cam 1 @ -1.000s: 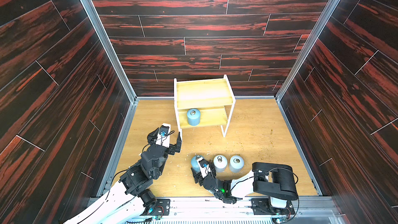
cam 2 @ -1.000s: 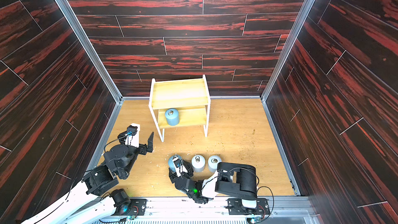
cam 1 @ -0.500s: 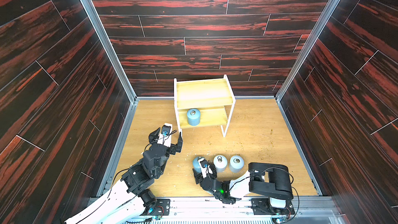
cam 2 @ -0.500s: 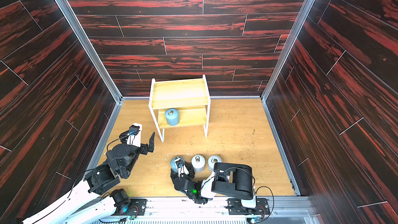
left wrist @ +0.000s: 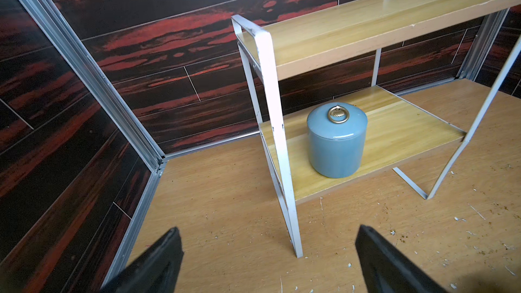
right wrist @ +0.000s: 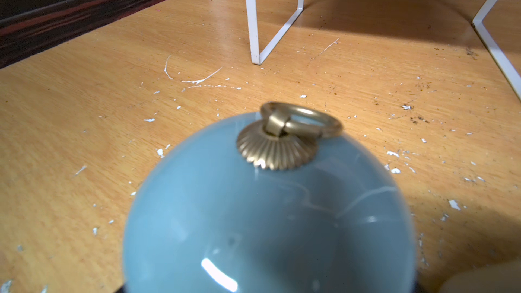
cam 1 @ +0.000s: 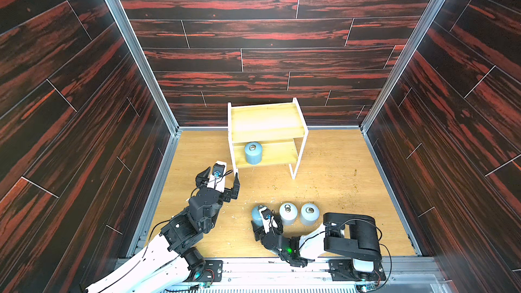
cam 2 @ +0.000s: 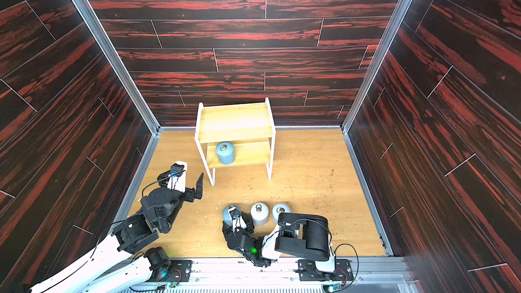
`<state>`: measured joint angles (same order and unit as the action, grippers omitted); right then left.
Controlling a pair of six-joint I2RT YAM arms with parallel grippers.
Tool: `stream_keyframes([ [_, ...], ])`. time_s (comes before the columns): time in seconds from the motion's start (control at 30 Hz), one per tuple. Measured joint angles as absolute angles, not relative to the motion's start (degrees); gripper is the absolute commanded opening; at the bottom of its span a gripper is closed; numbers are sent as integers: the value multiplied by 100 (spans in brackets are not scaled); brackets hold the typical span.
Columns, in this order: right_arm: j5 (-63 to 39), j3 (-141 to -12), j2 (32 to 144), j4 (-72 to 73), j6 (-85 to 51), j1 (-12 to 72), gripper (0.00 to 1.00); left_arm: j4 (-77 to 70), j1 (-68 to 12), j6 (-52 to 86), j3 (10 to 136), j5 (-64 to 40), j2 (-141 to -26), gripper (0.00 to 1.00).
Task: Remove the tea canisters from the shelf
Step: Place the tea canister at the center of the board.
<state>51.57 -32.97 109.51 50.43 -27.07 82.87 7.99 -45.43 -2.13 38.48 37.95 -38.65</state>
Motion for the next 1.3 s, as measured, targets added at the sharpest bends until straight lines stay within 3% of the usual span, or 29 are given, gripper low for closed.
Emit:
stream_keyframes([
  [1.3, 5542, -3336, 10746, 5015, -2569, 8530, 97, 821, -4532, -211, 3833, 3787, -3767, 100],
])
